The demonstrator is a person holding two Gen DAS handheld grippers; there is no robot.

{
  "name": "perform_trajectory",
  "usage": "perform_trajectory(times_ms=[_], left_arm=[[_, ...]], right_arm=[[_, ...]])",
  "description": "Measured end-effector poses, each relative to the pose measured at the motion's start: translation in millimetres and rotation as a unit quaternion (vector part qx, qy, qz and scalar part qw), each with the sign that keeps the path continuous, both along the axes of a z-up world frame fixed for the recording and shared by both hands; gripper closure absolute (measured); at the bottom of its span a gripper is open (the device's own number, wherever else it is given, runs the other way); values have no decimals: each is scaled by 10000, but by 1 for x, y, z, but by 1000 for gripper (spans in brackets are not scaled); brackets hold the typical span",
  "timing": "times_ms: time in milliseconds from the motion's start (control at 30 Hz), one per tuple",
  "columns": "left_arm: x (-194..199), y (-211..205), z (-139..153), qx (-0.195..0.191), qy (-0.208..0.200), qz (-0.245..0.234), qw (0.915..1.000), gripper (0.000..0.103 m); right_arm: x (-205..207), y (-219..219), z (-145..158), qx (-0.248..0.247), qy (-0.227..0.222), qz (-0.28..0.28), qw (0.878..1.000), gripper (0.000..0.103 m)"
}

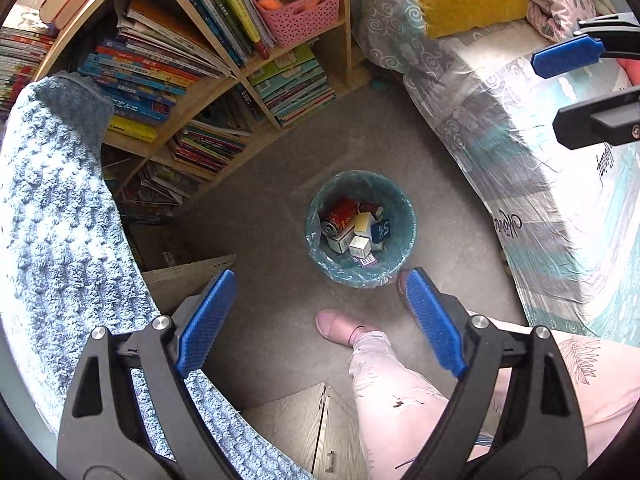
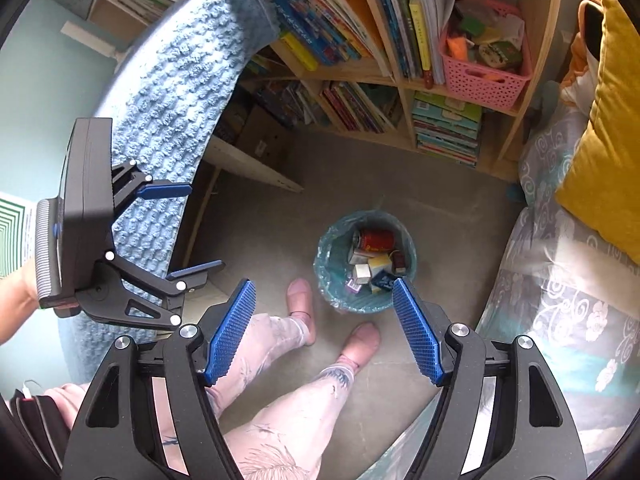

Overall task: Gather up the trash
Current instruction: 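Open both tools to drop the boxes into the wastebasket, then move both tools back over the white tube and blue plastic bag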

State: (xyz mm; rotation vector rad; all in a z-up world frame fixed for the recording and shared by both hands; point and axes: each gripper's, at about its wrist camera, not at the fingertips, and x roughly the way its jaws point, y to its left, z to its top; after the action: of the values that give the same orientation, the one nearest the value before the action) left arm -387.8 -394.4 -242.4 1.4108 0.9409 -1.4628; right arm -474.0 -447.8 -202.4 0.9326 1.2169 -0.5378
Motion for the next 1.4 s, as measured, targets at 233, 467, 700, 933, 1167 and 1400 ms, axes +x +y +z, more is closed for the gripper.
perform_trajectory(times_ms=[233, 467, 700, 933, 1167, 1400], left_arm=[[1, 4, 5, -60, 3, 116, 9999, 18], [8, 12, 27, -288, 154, 400, 9987, 18], [44, 31, 79, -786, 17, 751, 9941, 17], [114, 70, 128, -1146, -353, 1699, 9781, 14], [202, 141, 160, -1274, -836, 2759, 9490, 10], [305, 218, 174, -1190, -1223, 3511, 9207, 9]], right_arm=[[2, 4, 5, -45, -76, 43, 10000, 31], [9, 9, 12, -104, -162, 162, 9997, 31], [43, 7, 31, -247, -395, 612, 9970, 31], [110, 13, 59, -451, -741, 1458, 9855, 27], [203, 35, 84, -501, -1139, 2483, 9606, 27], [317, 83, 101, -498, -1457, 3183, 9354, 19]])
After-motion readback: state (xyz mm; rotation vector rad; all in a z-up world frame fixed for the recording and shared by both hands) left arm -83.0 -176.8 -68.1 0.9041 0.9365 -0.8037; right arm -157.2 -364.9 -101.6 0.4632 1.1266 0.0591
